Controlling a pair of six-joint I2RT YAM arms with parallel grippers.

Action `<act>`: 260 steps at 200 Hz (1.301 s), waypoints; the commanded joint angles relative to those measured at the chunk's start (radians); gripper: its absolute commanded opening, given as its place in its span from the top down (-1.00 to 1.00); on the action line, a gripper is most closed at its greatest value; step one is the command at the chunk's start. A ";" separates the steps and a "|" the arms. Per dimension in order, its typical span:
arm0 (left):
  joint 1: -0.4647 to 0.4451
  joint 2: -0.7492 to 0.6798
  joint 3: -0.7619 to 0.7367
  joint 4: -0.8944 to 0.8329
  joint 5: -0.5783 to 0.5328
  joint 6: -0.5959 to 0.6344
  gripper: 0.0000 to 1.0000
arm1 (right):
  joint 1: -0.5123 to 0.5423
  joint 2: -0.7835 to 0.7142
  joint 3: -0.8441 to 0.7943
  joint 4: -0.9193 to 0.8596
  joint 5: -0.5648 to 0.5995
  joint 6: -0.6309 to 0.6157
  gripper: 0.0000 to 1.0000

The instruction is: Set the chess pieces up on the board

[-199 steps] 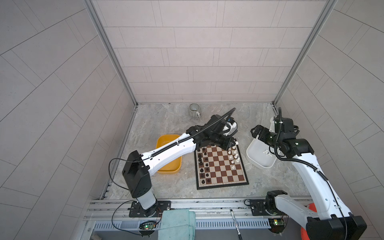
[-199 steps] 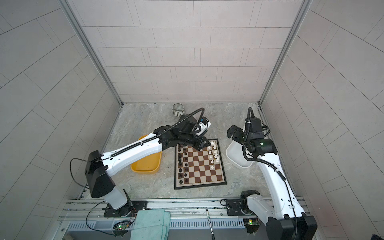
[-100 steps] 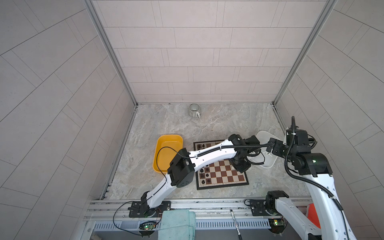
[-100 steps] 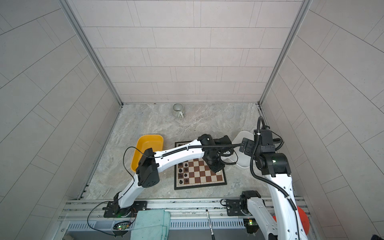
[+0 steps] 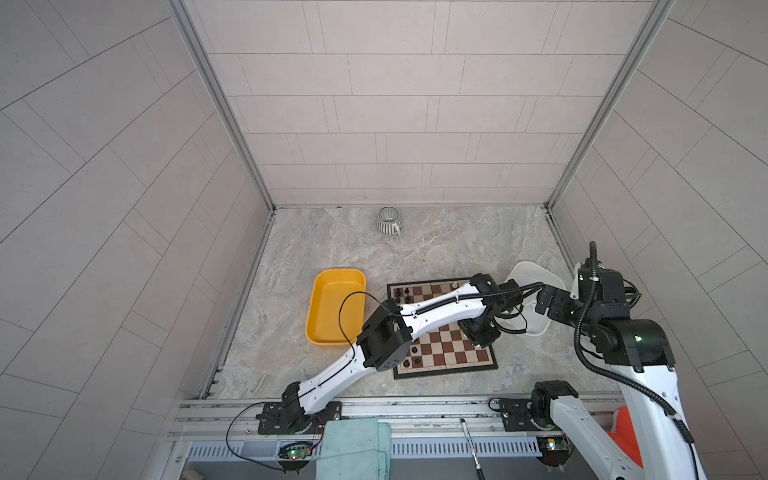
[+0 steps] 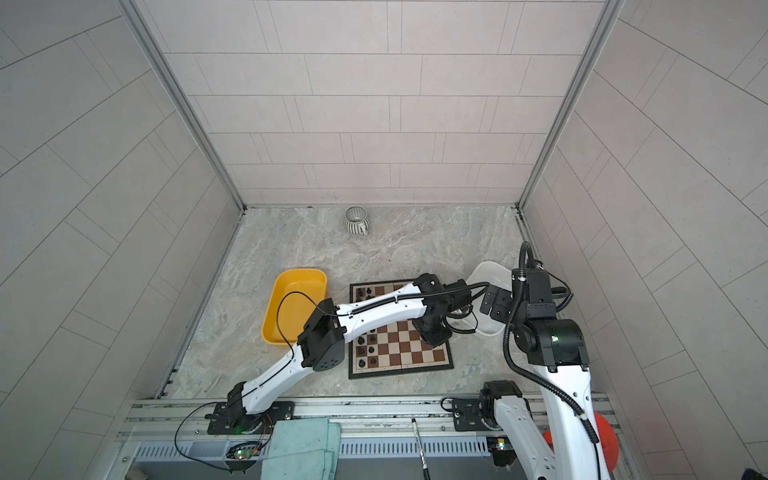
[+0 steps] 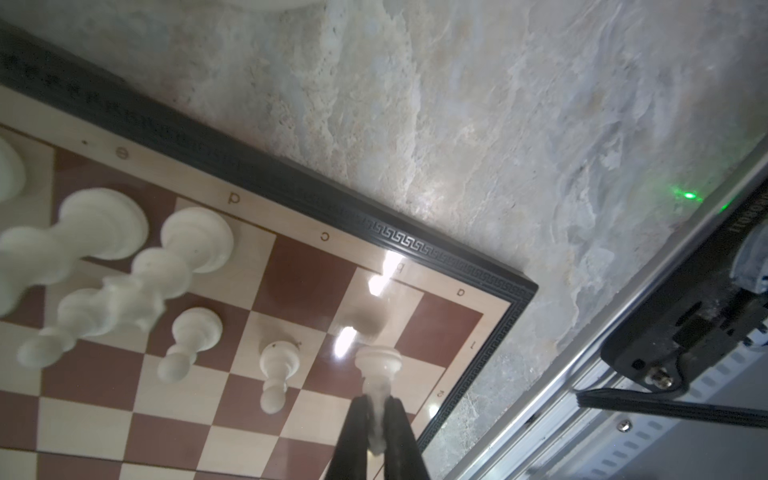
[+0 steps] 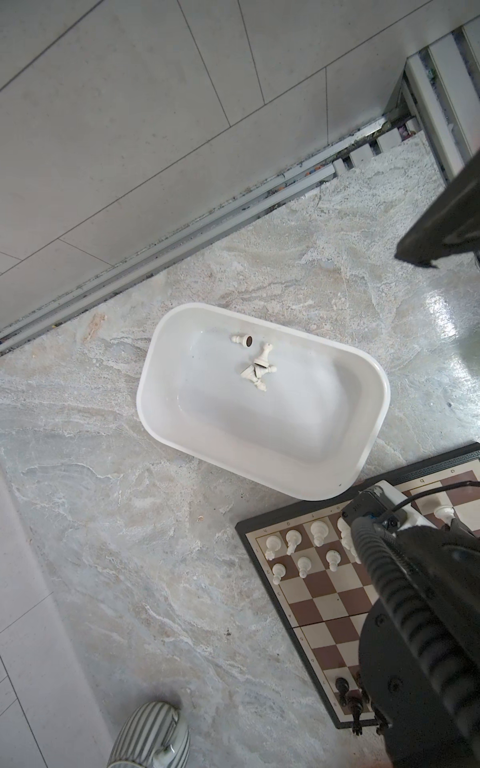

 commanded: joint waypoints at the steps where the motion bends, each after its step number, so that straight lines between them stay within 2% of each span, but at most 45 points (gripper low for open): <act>1: -0.007 0.014 0.036 -0.027 -0.014 -0.011 1.00 | -0.004 -0.008 -0.011 -0.018 0.022 -0.017 -0.98; 114: -0.007 0.057 0.055 -0.017 -0.006 -0.024 0.93 | -0.004 -0.015 -0.005 -0.021 0.039 -0.027 -0.98; 260: -0.006 0.047 0.060 0.022 0.004 -0.038 0.54 | -0.004 -0.017 -0.003 -0.019 0.030 -0.027 -0.99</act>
